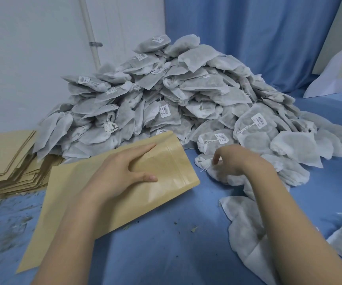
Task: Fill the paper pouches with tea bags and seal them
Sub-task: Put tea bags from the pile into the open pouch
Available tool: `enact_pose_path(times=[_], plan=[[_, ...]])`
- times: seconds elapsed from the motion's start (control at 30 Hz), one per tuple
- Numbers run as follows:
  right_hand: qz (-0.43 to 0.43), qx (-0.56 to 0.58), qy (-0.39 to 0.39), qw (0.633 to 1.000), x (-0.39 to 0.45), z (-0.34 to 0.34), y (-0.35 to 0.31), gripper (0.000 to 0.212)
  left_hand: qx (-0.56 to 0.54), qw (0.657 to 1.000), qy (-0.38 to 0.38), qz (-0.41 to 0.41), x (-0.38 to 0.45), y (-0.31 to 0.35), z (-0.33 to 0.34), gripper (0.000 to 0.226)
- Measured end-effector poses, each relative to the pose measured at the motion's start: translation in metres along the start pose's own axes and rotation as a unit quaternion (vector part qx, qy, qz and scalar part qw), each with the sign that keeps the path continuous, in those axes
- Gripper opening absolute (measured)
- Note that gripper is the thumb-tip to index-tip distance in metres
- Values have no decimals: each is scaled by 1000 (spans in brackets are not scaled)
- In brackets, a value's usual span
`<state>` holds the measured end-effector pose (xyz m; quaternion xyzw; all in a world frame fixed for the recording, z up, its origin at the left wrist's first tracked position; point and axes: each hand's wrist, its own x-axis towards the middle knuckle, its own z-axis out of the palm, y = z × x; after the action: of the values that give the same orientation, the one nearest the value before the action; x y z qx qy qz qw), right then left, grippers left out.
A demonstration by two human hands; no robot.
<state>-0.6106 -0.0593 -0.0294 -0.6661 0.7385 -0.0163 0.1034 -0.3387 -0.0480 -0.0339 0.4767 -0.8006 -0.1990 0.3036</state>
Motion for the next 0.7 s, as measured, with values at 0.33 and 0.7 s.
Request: enact_pose_path(times=[0.33,0.7], plan=[[38,-15,-100,994,-3,-7,18,61,-18,1000,3,4,-1,2,0,76],[-60,509,176,840,6,-10,11,16,-21,1000,-1,10,0,0,1,75]])
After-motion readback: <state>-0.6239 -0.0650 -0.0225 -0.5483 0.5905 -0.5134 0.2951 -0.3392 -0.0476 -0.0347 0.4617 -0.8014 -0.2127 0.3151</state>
